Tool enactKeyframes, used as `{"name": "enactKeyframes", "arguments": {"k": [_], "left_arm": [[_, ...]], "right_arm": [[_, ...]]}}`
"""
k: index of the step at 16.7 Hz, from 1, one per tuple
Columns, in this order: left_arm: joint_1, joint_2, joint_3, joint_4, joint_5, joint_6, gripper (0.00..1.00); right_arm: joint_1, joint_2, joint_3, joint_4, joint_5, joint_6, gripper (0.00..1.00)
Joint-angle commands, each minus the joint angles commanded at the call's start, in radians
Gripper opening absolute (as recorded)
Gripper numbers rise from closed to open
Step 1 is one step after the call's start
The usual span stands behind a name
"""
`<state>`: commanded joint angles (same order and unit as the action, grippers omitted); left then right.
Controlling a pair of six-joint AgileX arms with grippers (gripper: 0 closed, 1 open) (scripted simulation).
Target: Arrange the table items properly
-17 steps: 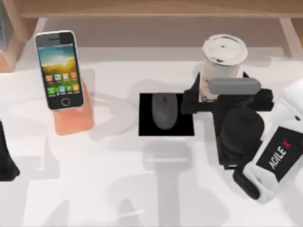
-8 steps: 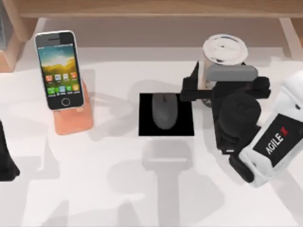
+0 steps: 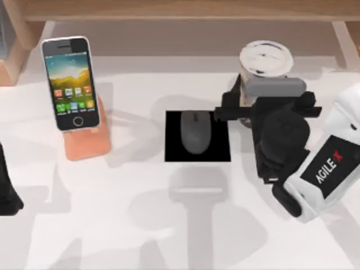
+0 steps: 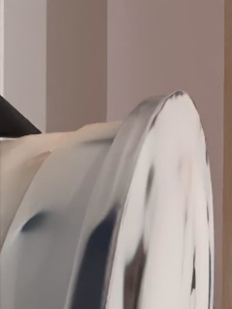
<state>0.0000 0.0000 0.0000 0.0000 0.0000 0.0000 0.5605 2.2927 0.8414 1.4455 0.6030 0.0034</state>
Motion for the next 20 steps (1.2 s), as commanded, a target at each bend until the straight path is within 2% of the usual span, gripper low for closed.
{"name": "enactKeyframes", "arguments": {"k": [7,20], "left_arm": [[0.000,0.000,0.000,0.000,0.000,0.000,1.00],[0.000,0.000,0.000,0.000,0.000,0.000,1.00]], "right_arm": [[0.000,0.000,0.000,0.000,0.000,0.000,0.02],[0.002,-0.036,-0.006,-0.029,0.000,0.002,0.00]]}}
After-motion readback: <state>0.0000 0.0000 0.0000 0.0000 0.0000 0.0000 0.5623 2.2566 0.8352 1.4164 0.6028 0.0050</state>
